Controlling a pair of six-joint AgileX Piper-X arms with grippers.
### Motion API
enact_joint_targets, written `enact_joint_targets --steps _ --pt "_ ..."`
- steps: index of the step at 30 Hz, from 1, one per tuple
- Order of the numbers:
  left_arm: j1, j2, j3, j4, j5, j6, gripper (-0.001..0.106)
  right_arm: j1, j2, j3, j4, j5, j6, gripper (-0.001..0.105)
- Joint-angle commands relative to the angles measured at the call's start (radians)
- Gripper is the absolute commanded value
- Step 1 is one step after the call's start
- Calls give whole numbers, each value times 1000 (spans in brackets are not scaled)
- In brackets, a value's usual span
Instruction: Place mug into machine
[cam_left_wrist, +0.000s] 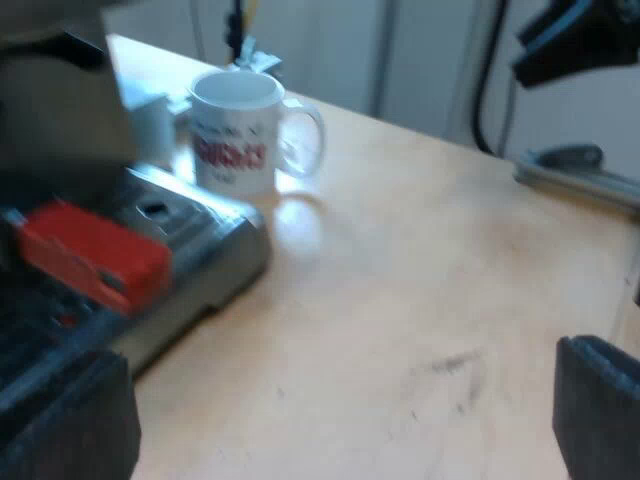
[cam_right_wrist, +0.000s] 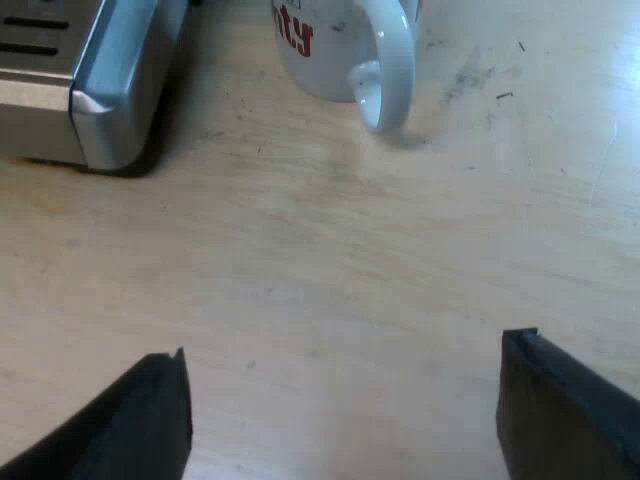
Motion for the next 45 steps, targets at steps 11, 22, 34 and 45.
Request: enact_joint_targets --steps 11,22,34,45 --pt "-6 -1 74 -73 34 5 85 0 3 239 -458 9 -11 66" --pt "-6 -1 77 -63 -4 5 85 0 96 443 -852 17 45 66" --pt "-6 -1 78 -49 -62 5 85 -17 584 453 -1332 7 45 66" --pt "-6 -1 78 -49 -62 5 85 -18 949 390 -1642 -21 73 66"
